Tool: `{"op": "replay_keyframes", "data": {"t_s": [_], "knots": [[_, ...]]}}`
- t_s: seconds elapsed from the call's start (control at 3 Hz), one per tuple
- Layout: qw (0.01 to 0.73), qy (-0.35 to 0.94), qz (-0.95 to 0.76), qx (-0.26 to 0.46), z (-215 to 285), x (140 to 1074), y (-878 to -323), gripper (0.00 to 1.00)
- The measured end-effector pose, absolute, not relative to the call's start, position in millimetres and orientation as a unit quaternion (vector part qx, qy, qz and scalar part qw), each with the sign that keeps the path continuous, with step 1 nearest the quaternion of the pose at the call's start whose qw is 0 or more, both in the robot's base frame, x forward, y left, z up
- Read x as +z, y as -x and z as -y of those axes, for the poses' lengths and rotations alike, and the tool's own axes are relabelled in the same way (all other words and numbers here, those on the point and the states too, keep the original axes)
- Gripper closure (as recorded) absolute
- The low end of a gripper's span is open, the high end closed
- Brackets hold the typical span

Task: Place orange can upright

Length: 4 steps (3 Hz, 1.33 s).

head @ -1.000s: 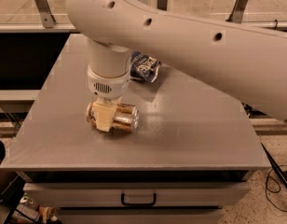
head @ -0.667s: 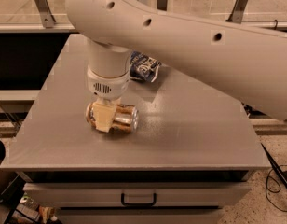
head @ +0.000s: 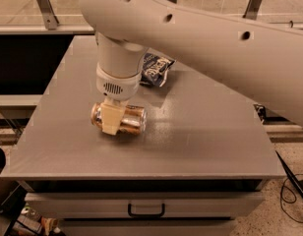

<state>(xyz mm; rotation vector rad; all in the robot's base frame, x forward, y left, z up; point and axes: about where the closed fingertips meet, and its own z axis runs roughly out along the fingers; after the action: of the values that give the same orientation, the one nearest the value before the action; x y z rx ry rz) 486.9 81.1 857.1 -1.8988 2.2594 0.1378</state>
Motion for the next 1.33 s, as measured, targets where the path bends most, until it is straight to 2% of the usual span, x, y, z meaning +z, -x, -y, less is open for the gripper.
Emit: {"op": "replay_keyframes", "data": {"t_s": [0.67, 1.33], "knots": [[0.21, 0.66, -0.712, 0.12, -61, 893, -497, 1.0], [0.363, 0.629, -0.65, 0.223, -47, 917, -512, 1.0]]}}
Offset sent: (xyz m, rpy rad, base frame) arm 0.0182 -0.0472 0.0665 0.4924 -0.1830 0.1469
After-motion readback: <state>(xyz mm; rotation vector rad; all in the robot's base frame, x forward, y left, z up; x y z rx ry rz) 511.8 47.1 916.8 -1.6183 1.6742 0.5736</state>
